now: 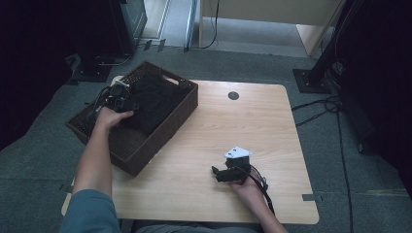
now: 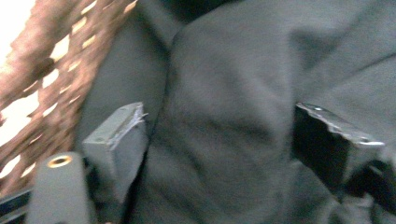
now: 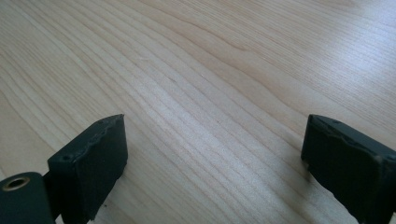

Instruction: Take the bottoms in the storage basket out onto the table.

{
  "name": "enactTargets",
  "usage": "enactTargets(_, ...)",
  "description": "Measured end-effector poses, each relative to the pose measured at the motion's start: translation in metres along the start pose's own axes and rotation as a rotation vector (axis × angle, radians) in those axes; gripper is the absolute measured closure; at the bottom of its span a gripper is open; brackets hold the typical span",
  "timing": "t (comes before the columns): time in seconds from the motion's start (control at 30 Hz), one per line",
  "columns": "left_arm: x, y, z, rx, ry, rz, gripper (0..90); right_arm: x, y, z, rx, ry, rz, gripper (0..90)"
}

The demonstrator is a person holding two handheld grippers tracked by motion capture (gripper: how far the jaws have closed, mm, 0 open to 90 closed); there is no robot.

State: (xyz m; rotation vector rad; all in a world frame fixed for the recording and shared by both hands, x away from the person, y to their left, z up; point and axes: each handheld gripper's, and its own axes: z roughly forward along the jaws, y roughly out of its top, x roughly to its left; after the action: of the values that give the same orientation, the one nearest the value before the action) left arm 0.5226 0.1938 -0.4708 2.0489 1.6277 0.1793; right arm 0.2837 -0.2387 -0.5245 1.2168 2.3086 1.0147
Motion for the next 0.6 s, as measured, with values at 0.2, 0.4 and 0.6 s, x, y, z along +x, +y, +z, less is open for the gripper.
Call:
enactTargets(0.2, -0.002, -0.008, 0.006, -0.046, 0.03, 0.06, 18.1, 0.0, 0.0, 0.0, 0.0, 0.0, -0.001, 6.8)
enactTargets(0.4, -0.002, -0.019, 0.006, -0.091, 0.035, 0.053, 19.0, 0.0, -0.001, -0.001, 0.003, 0.002, -0.004, 6.8)
enactTargets(0.6, -0.004, -0.021, -0.005, 0.025, 0.07, -0.024, 17.8, 0.0, -0.002, -0.002, 0.001, 0.003, -0.004, 6.8)
